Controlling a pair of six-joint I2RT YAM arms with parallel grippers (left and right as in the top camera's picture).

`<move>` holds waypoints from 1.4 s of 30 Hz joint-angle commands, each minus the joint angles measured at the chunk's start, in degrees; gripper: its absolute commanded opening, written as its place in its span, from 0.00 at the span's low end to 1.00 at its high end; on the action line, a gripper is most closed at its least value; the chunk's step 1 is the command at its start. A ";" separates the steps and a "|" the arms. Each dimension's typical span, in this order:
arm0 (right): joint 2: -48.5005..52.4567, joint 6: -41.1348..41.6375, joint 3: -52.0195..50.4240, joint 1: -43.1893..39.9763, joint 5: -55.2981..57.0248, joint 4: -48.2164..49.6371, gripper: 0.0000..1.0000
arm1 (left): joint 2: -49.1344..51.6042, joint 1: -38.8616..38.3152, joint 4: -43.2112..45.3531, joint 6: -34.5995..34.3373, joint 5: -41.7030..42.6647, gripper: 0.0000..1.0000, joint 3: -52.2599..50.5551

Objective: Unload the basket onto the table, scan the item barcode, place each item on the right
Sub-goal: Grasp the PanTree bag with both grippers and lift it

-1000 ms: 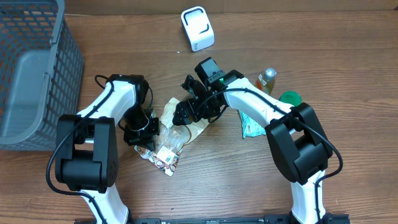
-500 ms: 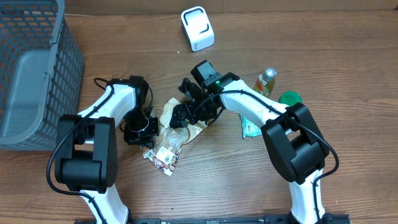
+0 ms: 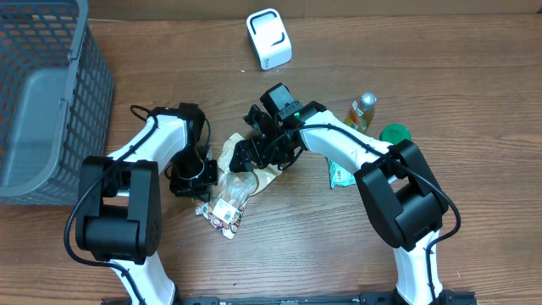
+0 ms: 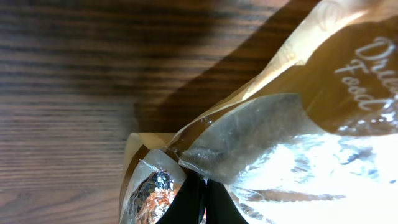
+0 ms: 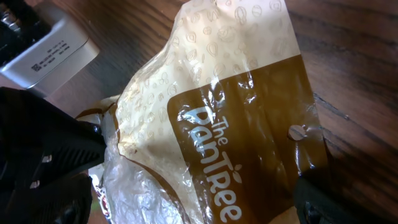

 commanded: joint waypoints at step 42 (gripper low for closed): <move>0.81 16.33 -12.17 -1.31 -10.43 21.00 0.83 | 0.70 -0.59 15.63 1.05 -1.03 0.04 -0.57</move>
